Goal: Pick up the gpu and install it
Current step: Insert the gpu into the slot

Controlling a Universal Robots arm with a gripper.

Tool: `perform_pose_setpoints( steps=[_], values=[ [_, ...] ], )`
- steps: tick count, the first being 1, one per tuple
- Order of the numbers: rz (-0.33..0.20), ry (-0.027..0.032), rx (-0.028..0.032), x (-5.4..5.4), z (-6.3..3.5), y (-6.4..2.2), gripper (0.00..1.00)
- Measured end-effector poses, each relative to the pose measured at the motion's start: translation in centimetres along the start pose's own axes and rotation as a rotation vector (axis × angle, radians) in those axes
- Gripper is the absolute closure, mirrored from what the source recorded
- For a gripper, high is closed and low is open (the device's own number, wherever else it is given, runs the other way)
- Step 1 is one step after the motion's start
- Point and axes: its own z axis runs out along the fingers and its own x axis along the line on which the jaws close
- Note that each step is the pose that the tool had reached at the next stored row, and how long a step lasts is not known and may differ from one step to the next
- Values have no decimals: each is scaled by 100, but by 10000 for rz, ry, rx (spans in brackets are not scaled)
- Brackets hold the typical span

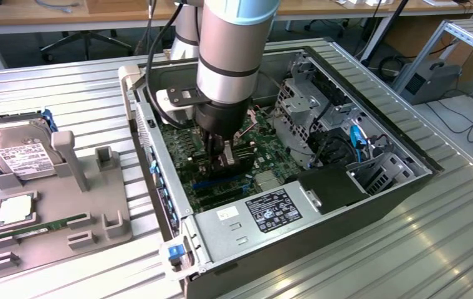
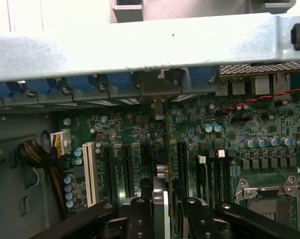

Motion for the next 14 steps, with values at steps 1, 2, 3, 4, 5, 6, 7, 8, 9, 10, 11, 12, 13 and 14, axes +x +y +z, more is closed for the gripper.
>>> perform_pose_setpoints(
  steps=[1, 2, 3, 4, 5, 6, 7, 8, 9, 10, 11, 12, 13, 14],
  values=[
    [0, 0, 0, 0, 0, 0, 73],
    [0, 0, 0, 0, 0, 0, 73],
    [0, 0, 0, 0, 0, 0, 73],
    [0, 0, 0, 0, 0, 0, 73],
    [0, 0, 0, 0, 0, 0, 73],
    [-1, 0, 0, 0, 0, 0, 73],
    [-3, 0, 1, 0, 0, -2, 73],
    [-4, -1, 1, 0, 1, -4, 73],
    [-7, -1, 1, 0, 0, -8, 73],
    [-8, 0, 1, -1, 0, -9, 73],
    [-17, 1, 0, -2, 0, -10, 73],
    [-34, 1, 0, -3, 0, -10, 73],
    [-59, 1, 1, -3, 0, -10, 73],
    [-83, 2, 0, -4, 0, -10, 73]
  ],
)
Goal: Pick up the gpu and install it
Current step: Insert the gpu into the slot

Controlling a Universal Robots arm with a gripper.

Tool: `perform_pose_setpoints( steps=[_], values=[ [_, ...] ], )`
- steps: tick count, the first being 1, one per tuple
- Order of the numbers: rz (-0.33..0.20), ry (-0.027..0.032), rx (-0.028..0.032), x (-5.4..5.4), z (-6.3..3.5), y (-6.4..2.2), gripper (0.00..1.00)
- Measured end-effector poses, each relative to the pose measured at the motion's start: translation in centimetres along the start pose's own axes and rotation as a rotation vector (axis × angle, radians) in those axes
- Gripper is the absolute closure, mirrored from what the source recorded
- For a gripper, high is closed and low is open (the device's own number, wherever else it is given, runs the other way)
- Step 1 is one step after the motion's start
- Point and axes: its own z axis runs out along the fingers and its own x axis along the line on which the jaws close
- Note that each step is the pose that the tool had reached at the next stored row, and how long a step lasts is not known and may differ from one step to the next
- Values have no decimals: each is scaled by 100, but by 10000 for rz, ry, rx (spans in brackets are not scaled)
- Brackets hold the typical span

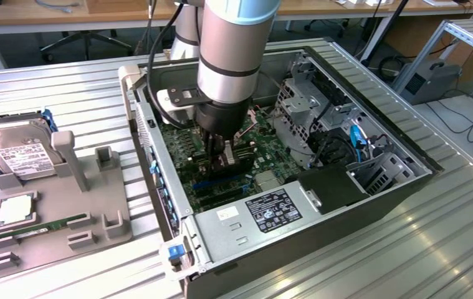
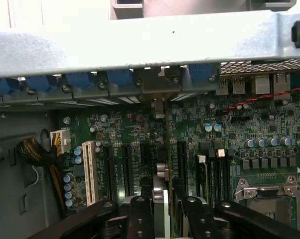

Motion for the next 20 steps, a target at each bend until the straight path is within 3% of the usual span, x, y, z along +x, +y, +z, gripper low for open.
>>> perform_pose_setpoints(
  steps=[20],
  values=[
    [-133, 7, 0, -14, 30, -2, 73]
  ],
)
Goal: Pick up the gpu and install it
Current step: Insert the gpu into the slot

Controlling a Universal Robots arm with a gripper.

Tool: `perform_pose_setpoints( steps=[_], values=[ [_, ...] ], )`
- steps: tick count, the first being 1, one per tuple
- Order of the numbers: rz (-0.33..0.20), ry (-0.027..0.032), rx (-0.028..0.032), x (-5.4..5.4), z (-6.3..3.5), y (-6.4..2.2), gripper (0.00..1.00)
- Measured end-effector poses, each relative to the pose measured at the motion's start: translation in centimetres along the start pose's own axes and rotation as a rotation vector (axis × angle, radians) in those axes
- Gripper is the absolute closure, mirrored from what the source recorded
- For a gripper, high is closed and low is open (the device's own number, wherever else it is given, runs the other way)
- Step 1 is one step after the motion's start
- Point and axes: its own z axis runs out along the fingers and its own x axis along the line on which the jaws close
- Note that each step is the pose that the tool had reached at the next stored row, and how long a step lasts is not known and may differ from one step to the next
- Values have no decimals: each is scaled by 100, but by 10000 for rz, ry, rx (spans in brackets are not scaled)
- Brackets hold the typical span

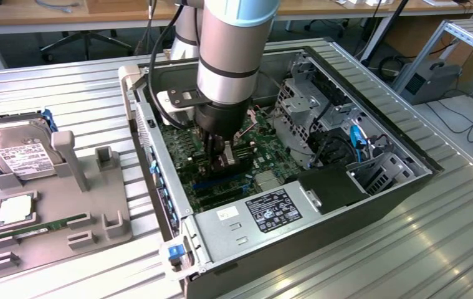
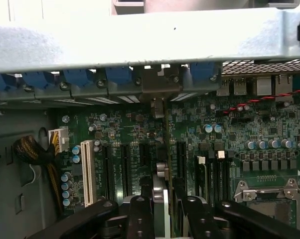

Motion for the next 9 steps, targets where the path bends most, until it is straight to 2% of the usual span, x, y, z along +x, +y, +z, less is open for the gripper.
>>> perform_pose_setpoints(
  steps=[9],
  values=[
    [-1, -3, 2, 0, 5, -1, 73]
  ],
)
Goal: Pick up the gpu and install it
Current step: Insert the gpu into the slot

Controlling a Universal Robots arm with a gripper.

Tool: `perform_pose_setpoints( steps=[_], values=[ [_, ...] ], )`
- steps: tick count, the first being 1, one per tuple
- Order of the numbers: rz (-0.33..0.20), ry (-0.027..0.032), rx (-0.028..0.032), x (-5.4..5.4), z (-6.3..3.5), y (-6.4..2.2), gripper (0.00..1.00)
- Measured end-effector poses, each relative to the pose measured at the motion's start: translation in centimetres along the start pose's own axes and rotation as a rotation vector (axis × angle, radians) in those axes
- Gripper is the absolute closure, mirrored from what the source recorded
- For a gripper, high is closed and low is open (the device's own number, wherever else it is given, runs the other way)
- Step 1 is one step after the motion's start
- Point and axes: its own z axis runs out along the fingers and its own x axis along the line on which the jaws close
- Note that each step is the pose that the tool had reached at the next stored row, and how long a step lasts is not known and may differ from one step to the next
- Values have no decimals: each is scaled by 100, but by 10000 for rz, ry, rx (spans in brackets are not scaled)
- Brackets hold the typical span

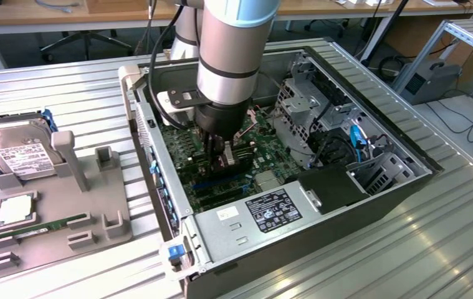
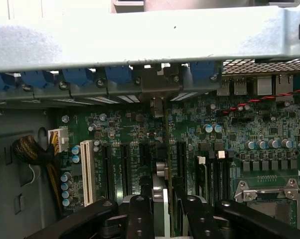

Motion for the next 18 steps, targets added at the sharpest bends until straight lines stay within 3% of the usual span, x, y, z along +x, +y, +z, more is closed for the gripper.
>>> perform_pose_setpoints(
  steps=[14, 18],
  values=[
    [0, -2, 1, -1, 27, -4, 73],
    [0, -1, 0, 0, 27, -4, 59]
  ],
)
